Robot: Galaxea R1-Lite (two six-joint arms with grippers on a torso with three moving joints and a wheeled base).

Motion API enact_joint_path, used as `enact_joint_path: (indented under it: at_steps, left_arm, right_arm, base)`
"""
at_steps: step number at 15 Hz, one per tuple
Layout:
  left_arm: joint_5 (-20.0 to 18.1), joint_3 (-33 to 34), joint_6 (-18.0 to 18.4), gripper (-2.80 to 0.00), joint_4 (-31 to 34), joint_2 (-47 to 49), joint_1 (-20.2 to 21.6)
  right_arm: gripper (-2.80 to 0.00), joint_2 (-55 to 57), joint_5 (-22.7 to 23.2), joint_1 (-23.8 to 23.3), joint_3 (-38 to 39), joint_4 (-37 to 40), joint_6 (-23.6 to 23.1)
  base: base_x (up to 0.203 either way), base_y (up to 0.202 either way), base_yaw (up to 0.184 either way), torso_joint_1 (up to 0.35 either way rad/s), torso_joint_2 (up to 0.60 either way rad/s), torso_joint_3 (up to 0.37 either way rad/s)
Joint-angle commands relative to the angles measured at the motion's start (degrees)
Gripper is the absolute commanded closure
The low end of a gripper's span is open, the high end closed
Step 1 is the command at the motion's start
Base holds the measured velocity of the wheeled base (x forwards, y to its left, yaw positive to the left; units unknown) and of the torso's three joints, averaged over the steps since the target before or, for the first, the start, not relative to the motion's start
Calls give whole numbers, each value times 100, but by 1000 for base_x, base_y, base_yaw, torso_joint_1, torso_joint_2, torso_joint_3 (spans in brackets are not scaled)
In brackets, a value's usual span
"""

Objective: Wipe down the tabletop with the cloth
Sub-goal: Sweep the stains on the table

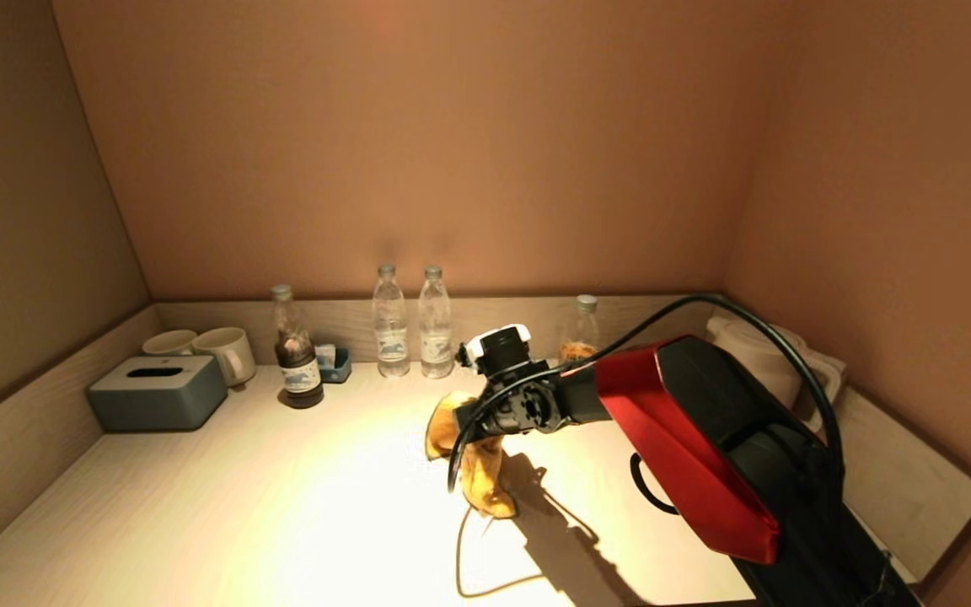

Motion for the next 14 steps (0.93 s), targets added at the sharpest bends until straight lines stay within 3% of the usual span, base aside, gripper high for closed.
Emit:
enact_joint_path:
  at_steps: [1, 5, 14]
  left_arm:
    - [4, 0, -3, 0, -6, -2, 2]
    - [4, 0, -3, 0, 0, -2, 2]
    - [4, 0, -3, 0, -6, -2, 2]
  right_arm:
    - [0, 200, 5, -54, 10, 26, -42]
    - [0, 297, 5, -96, 46, 26, -85]
    - [0, 275, 16, 423, 74, 26, -57]
  base:
    - [0, 0, 0, 0, 0, 0]
    - [0, 0, 0, 0, 0, 0]
    - [0, 0, 0, 0, 0, 0]
